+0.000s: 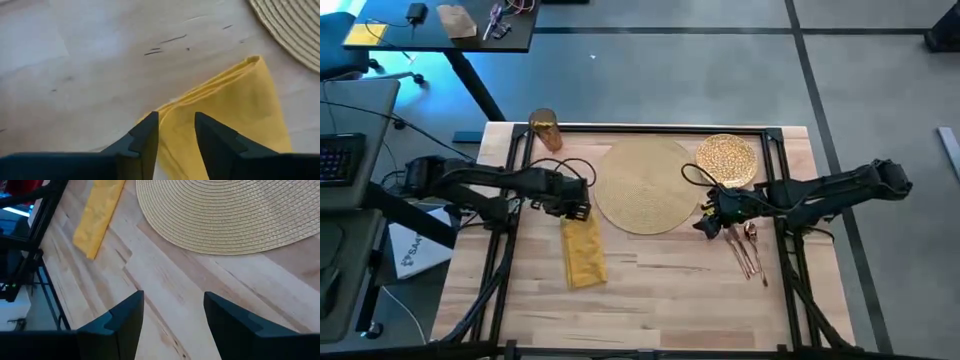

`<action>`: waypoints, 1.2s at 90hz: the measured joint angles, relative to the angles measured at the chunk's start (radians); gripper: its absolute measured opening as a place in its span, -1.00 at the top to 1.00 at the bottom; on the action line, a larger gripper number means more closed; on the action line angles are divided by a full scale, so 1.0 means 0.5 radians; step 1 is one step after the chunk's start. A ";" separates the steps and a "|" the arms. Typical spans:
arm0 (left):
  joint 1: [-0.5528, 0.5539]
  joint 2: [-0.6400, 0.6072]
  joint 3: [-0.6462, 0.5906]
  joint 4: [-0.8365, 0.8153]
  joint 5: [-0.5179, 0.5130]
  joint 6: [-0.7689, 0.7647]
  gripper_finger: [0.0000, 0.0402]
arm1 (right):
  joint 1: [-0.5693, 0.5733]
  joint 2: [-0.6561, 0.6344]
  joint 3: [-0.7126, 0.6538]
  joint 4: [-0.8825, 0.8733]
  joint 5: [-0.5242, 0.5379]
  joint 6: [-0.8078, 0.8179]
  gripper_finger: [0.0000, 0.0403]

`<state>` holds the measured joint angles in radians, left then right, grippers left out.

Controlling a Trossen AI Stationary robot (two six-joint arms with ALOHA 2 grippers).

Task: Set table place
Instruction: Fold the yellow table napkin

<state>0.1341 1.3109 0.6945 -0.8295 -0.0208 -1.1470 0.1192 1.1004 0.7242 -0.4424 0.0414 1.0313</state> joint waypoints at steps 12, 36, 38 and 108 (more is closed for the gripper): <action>0.007 0.091 0.000 0.045 0.068 0.073 0.62 | 0.000 0.000 0.000 0.000 0.000 0.001 0.04; 0.006 0.236 0.000 0.042 0.155 0.133 0.68 | 0.000 0.001 0.000 0.001 0.000 0.016 0.04; 0.006 0.237 0.000 0.041 0.161 0.145 0.68 | 0.000 0.001 0.000 0.001 0.000 0.016 0.04; 0.010 0.233 0.120 -0.197 0.267 0.435 0.60 | 0.000 0.000 0.000 0.000 -0.001 0.016 0.04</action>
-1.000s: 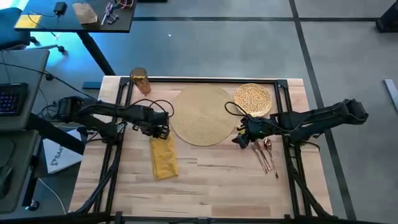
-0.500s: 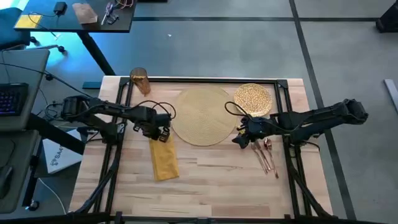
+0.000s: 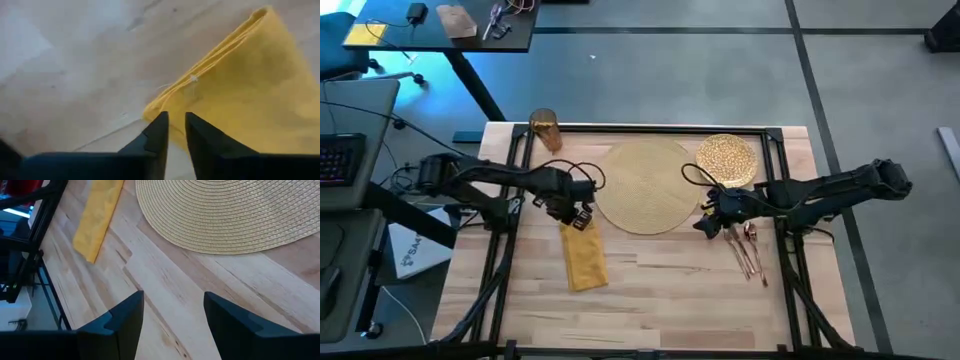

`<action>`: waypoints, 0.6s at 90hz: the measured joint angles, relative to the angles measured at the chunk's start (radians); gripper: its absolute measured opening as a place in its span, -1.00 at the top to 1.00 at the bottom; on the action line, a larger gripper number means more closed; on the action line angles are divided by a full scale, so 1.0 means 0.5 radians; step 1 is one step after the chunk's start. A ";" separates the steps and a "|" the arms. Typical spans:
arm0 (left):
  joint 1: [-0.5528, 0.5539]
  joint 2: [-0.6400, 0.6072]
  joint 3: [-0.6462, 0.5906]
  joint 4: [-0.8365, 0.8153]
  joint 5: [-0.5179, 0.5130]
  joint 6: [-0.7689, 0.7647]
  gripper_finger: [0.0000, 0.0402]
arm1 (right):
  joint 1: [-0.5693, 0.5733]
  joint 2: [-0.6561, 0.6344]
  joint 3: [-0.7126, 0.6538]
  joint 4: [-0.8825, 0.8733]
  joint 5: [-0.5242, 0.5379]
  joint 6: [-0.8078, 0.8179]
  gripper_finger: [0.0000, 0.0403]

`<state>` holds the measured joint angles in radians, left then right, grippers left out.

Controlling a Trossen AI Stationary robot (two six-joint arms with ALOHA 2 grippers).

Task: Set table place
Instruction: Fold the yellow table napkin

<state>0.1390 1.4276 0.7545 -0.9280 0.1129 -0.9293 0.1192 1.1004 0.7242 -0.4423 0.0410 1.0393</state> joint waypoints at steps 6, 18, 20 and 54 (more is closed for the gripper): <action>0.002 0.035 -0.029 -0.003 0.024 -0.001 0.48 | 0.000 0.001 0.000 0.000 0.000 0.001 0.04; -0.004 0.078 -0.041 0.024 0.018 -0.016 0.37 | 0.000 0.000 0.000 0.000 0.000 0.001 0.04; -0.005 0.083 -0.041 0.033 0.018 -0.016 0.37 | 0.000 0.000 0.000 0.000 0.000 0.001 0.04; -0.007 0.090 -0.041 0.168 -0.005 -0.043 0.59 | 0.000 0.000 0.000 0.001 -0.013 0.002 0.04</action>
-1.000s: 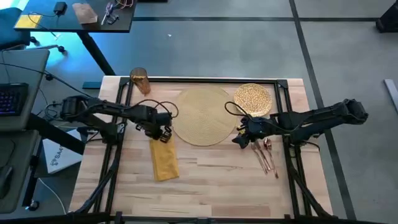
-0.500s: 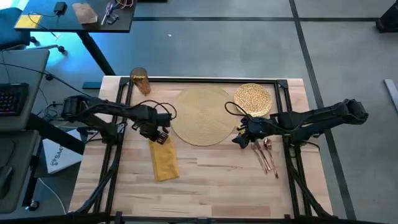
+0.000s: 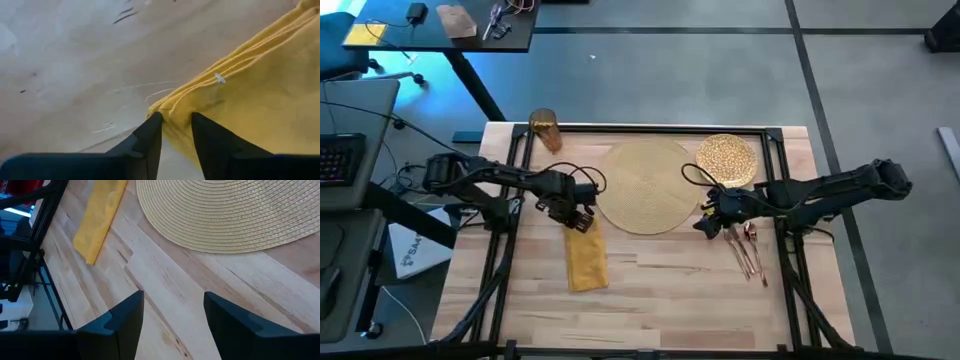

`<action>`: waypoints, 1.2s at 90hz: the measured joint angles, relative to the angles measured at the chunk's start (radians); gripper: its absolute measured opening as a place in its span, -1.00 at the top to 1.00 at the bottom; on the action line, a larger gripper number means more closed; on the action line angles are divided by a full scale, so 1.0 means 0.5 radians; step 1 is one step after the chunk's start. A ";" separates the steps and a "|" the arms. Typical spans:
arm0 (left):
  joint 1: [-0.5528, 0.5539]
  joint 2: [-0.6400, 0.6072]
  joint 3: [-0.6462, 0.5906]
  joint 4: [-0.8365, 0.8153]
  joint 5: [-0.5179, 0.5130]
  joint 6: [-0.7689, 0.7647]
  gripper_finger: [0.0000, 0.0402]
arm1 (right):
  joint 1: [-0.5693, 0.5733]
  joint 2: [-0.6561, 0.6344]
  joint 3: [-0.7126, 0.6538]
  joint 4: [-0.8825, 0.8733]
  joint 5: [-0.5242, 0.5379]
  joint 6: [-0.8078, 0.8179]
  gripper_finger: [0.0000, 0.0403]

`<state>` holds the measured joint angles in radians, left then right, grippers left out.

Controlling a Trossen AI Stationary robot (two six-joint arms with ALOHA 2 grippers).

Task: Set table place
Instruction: Fold the yellow table napkin

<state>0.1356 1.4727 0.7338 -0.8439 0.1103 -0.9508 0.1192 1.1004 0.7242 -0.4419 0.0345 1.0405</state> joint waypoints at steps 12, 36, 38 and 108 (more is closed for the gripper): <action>0.000 0.000 0.000 0.076 -0.008 0.005 0.68 | 0.000 0.000 0.000 -0.001 0.001 0.000 0.04; -0.014 -0.015 0.054 0.164 -0.077 0.039 0.98 | 0.000 0.001 0.000 -0.001 0.002 -0.001 0.04; -0.022 -0.030 0.080 0.158 -0.081 0.052 0.99 | 0.000 0.000 0.000 0.000 0.002 -0.001 0.04; -0.348 -0.341 1.050 0.545 -0.266 0.546 1.00 | -0.058 0.000 0.000 1.177 -0.033 -0.781 0.04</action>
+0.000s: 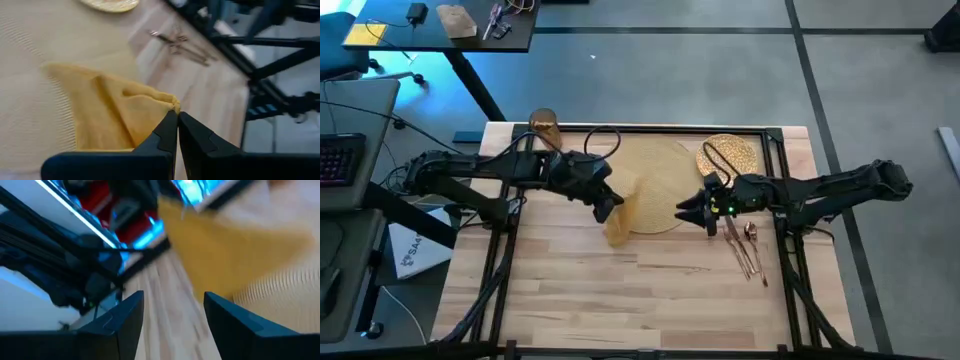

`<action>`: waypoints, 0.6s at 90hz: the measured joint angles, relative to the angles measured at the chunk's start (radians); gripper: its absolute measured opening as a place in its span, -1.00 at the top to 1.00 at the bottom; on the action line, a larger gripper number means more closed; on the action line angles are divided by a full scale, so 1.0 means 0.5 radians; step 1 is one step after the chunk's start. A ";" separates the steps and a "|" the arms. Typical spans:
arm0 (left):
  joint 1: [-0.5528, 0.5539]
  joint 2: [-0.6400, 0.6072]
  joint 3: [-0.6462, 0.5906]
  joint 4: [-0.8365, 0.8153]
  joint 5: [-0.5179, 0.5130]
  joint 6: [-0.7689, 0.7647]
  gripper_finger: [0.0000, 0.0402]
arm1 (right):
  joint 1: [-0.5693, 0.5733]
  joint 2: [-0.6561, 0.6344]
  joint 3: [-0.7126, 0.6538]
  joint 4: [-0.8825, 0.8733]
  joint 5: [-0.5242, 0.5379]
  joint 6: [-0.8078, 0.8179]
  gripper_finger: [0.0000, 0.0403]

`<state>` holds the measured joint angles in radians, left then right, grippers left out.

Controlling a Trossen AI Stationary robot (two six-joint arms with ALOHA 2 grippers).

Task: Set table place
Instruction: Fold the yellow table napkin

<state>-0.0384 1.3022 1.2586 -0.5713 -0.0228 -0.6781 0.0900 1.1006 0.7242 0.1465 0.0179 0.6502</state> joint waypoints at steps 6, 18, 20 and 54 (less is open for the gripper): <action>-0.023 0.000 0.000 0.054 0.021 -0.002 1.00 | -0.008 0.029 0.027 0.027 -0.022 -0.131 0.04; -0.056 0.008 0.000 0.109 0.024 -0.033 1.00 | -0.010 0.200 0.222 -0.026 -0.164 -0.456 0.04; -0.058 0.010 -0.001 0.101 0.025 -0.042 1.00 | -0.010 0.242 0.265 -0.069 -0.165 -0.503 0.04; -0.057 0.019 -0.001 0.095 0.019 -0.085 1.00 | 0.022 0.955 0.985 -0.554 -0.201 -0.866 0.04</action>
<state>-0.0669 1.3117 1.2583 -0.5239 -0.0132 -0.7208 0.1013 1.5780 1.2167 -0.1303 -0.0826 0.2172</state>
